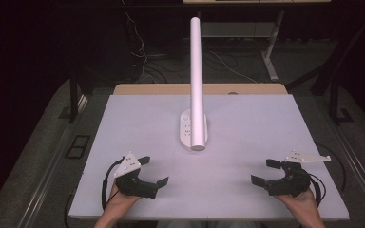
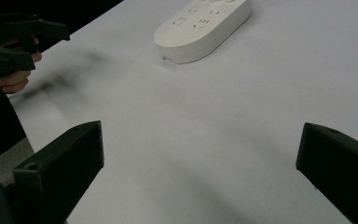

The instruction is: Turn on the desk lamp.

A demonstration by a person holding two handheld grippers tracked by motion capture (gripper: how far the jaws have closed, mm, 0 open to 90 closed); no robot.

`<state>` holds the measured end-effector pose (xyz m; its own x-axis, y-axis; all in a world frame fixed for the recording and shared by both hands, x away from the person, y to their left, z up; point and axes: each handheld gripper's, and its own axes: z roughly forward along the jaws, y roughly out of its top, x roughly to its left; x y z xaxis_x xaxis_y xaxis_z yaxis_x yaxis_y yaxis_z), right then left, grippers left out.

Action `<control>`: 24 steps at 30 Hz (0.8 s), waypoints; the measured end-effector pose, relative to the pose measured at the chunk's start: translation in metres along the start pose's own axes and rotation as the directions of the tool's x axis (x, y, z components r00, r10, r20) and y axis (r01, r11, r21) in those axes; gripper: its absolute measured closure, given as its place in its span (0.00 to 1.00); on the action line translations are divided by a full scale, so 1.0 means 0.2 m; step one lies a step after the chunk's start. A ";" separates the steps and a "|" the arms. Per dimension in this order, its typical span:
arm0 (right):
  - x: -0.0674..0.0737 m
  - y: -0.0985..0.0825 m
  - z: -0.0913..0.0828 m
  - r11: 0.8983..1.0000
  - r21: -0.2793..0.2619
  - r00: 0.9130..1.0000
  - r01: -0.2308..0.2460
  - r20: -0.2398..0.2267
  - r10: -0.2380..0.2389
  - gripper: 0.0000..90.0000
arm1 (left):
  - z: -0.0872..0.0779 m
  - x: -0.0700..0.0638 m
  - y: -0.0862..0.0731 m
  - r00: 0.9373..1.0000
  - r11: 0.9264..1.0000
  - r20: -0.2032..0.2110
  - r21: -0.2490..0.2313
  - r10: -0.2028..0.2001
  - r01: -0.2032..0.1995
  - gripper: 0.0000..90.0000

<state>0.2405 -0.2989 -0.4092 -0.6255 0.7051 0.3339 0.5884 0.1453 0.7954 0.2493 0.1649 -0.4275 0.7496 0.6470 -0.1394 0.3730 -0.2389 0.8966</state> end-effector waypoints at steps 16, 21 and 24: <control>0.00 0.02 0.00 1.000 0.018 1.000 0.000 -0.007 0.000 0.00 | 0.00 0.00 0.00 1.000 1.000 0.001 -0.007 -0.008 0.008 0.00; -0.01 0.03 0.00 1.000 0.026 1.000 0.003 -0.006 -0.003 0.00 | -0.01 0.00 0.00 1.000 1.000 0.001 -0.007 -0.011 0.011 0.00; -0.01 0.04 0.01 0.999 0.031 1.000 -0.005 -0.008 0.006 0.00 | -0.01 0.00 0.00 1.000 1.000 0.001 -0.012 -0.015 0.015 0.00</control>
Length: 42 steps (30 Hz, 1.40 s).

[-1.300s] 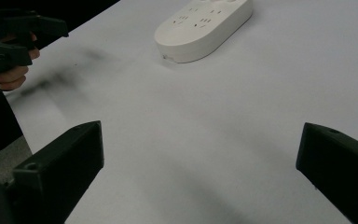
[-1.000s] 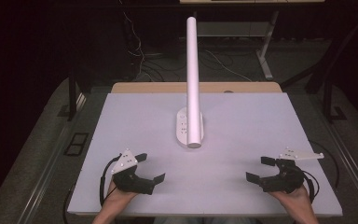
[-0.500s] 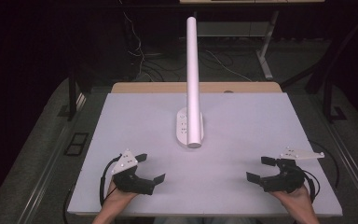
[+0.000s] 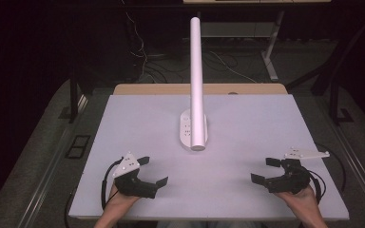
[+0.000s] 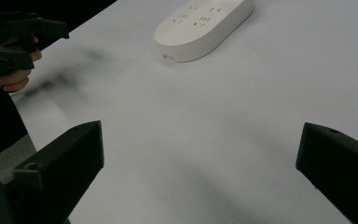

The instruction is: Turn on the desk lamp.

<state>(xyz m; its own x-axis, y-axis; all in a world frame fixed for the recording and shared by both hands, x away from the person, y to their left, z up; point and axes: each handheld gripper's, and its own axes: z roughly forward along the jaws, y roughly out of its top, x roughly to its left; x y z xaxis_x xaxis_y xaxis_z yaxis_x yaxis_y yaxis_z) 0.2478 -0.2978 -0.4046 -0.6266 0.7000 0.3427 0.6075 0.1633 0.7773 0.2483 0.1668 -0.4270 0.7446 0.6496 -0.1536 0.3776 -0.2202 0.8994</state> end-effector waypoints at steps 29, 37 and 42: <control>0.03 0.20 0.04 0.997 0.031 0.996 0.065 -0.055 -0.063 0.00 | 0.00 0.01 0.00 1.000 1.000 -0.016 0.000 -0.012 0.012 0.00; 0.03 0.26 0.08 0.997 0.039 0.996 0.073 -0.061 -0.071 0.00 | 0.00 0.01 0.00 1.000 1.000 -0.017 0.001 -0.007 0.007 0.00; 0.03 0.30 0.10 0.996 0.042 0.994 0.081 -0.073 -0.078 0.00 | 0.00 0.01 0.00 1.000 1.000 -0.016 0.001 -0.010 0.010 0.00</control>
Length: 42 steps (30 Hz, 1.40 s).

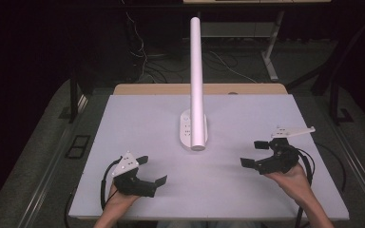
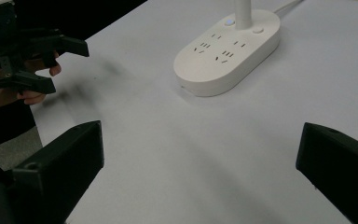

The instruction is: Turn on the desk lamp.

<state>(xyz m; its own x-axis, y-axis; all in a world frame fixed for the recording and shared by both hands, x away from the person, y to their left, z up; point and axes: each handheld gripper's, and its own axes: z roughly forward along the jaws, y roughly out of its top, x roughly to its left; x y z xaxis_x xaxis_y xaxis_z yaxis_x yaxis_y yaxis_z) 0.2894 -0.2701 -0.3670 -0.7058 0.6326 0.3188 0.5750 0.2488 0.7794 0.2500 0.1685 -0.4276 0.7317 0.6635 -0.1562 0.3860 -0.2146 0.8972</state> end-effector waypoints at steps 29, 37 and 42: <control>-0.04 0.19 0.19 0.999 0.048 1.000 0.026 -0.010 -0.025 0.00 | -0.01 0.00 0.00 1.000 1.000 -0.001 -0.014 0.005 -0.005 0.00; -0.07 0.23 0.26 0.998 0.057 1.000 0.018 -0.007 -0.018 0.00 | -0.01 -0.01 0.00 1.000 1.000 0.005 -0.010 0.006 -0.006 0.00; -0.10 0.24 0.30 0.998 0.065 1.000 0.003 -0.004 -0.003 0.00 | -0.01 0.00 0.00 1.000 1.000 0.008 -0.013 0.004 -0.004 0.00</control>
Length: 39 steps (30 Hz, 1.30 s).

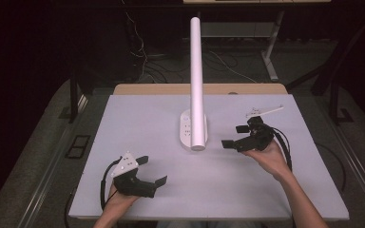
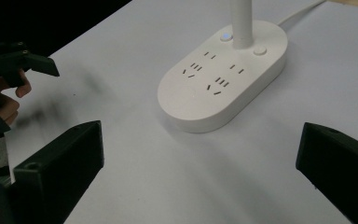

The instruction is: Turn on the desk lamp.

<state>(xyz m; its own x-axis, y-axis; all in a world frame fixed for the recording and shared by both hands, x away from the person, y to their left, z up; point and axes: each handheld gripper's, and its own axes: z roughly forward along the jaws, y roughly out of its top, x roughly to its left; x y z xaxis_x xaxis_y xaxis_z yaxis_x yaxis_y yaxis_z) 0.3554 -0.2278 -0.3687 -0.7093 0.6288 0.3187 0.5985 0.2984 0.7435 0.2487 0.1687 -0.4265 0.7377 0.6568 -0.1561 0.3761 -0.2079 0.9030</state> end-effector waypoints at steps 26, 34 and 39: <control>-0.09 0.21 0.15 0.999 0.026 0.999 -0.032 0.023 0.032 0.00 | 0.00 0.00 0.00 1.000 1.000 0.004 0.003 0.008 -0.008 0.00; -0.12 0.28 0.19 0.998 -0.007 0.998 -0.061 0.033 0.061 0.00 | 0.00 0.00 0.00 1.000 1.000 0.008 0.011 0.012 -0.012 0.00; -0.16 0.31 0.23 0.997 -0.022 0.996 -0.080 0.046 0.081 0.00 | 0.00 0.00 0.00 1.000 1.000 0.009 0.011 0.012 -0.012 0.00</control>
<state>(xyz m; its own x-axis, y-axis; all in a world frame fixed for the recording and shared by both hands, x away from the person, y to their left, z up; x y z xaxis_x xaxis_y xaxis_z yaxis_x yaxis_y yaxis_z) 0.4320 -0.1964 -0.3589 -0.6406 0.6831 0.3508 0.6453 0.2313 0.7281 0.2484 0.1691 -0.4265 0.7469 0.6481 -0.1488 0.3733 -0.2235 0.9004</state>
